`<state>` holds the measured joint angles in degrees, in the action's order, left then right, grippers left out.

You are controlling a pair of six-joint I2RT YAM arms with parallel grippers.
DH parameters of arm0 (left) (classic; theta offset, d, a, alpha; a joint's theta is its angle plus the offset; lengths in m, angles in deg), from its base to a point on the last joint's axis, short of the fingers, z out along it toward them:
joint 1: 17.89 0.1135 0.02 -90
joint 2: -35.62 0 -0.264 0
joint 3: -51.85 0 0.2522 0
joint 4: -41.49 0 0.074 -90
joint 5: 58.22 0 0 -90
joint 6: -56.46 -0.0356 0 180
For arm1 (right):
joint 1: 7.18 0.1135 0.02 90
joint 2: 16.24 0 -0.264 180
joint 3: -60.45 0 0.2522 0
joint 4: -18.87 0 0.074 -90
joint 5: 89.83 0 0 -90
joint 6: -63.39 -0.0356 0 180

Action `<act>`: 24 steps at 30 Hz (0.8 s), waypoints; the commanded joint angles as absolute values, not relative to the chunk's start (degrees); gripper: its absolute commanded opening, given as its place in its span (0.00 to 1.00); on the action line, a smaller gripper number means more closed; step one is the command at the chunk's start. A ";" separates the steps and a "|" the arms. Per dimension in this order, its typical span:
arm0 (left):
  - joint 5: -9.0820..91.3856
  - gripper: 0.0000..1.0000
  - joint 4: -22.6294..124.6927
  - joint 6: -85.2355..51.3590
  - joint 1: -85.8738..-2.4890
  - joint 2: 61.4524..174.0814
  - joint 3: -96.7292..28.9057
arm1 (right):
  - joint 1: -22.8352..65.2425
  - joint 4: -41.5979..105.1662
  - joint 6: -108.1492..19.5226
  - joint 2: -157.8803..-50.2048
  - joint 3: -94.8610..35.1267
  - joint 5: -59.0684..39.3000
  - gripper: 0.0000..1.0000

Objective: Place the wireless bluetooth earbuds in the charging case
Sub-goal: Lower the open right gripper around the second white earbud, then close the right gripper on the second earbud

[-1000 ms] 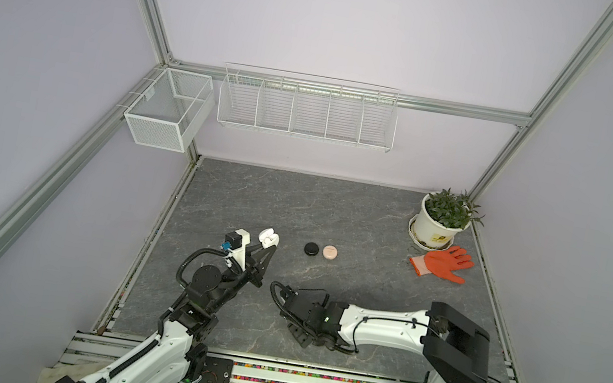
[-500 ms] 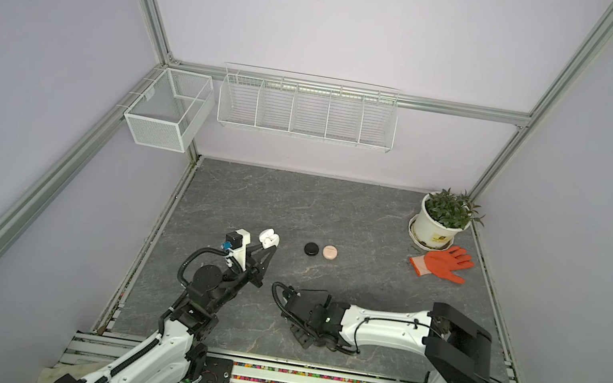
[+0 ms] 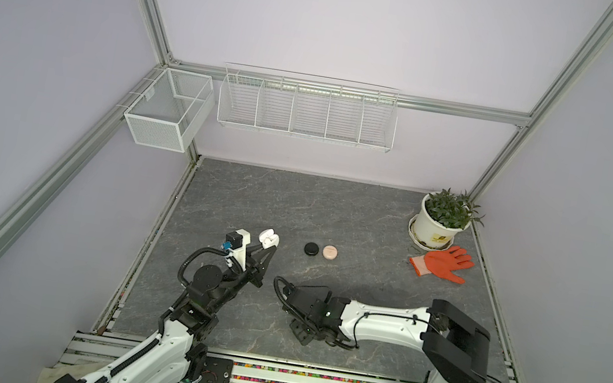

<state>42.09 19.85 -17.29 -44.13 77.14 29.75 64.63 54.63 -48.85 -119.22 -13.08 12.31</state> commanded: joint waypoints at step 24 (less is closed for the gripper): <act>41.29 0.00 19.62 -16.96 -43.74 77.44 29.04 | 64.24 58.91 -48.94 -121.54 -15.12 10.95 0.24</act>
<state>42.06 20.07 -17.29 -44.13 77.32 29.75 64.19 55.33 -48.48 -120.42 -14.83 12.11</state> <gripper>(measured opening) 0.198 0.238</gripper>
